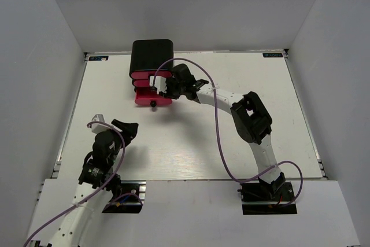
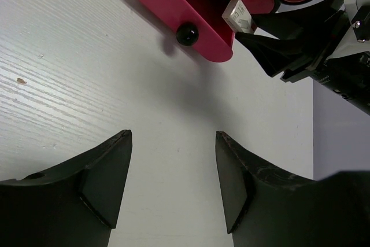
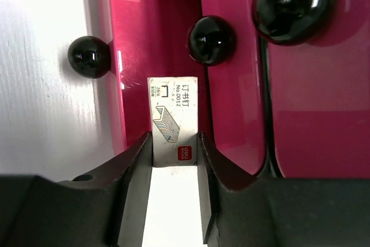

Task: Sort the stationery into containers
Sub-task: Place the stationery in the drawer, then close the drawer in the storage box.

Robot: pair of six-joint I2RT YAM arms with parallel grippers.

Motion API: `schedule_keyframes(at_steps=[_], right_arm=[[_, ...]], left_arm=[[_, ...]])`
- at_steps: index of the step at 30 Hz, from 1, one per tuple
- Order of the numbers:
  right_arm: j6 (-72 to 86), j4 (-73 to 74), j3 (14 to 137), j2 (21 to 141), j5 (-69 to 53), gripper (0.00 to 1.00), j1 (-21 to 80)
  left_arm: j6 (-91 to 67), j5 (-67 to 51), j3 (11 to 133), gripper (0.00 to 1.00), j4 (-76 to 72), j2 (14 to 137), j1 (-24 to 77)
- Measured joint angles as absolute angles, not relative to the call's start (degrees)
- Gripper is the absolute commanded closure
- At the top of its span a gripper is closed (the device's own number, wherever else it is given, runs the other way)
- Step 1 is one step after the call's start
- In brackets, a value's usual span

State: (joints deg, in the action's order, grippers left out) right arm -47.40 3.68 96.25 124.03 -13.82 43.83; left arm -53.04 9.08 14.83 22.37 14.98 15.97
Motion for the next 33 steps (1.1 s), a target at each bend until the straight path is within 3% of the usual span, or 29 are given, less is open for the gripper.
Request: schedule_keyframes(at_steps=[3,15,21,25,27,29,30,32,33], right_arm=[[-47.94,3.75,96.51,124.57,-13.65,0.46,43.83],[-46.46,3.99,97.38,124.31,-13.72,0.41,43.75],[-41.95,4.69,88.29,111.18,-15.40,0.26,42.76],[-38.24,4.03,82.87,100.82,-16.34,0.10,41.45],[-36.62,3.62,79.50,96.05,-16.60,0.10,40.60],[-35.00,3.38,75.61,91.88,-16.47,0.16,39.62],[-34.26,3.05,73.47,90.21,-16.43,0.29,39.09],[-32.84,3.14,69.23,87.42,-16.36,0.46,37.95],[-31.92,3.16,66.76,86.17,-16.32,0.62,37.41]], left_arm=[[-53.04,8.71,14.37,0.31,21.26,16.29,15.97],[-52.82,5.82,12.69,0.29,11.73,27.35,15.97],[-51.35,3.33,12.69,0.23,7.25,31.14,15.97],[-50.37,2.26,12.64,0.21,3.90,33.54,15.97],[-50.35,2.04,12.40,0.23,1.63,35.24,15.97],[-50.61,1.78,11.66,0.26,-1.15,37.65,15.97],[-50.72,1.54,11.25,0.28,-2.39,39.03,15.97],[-51.57,0.86,10.31,0.40,-5.30,42.37,15.97],[-51.94,0.47,9.80,0.46,-6.83,44.45,15.97]])
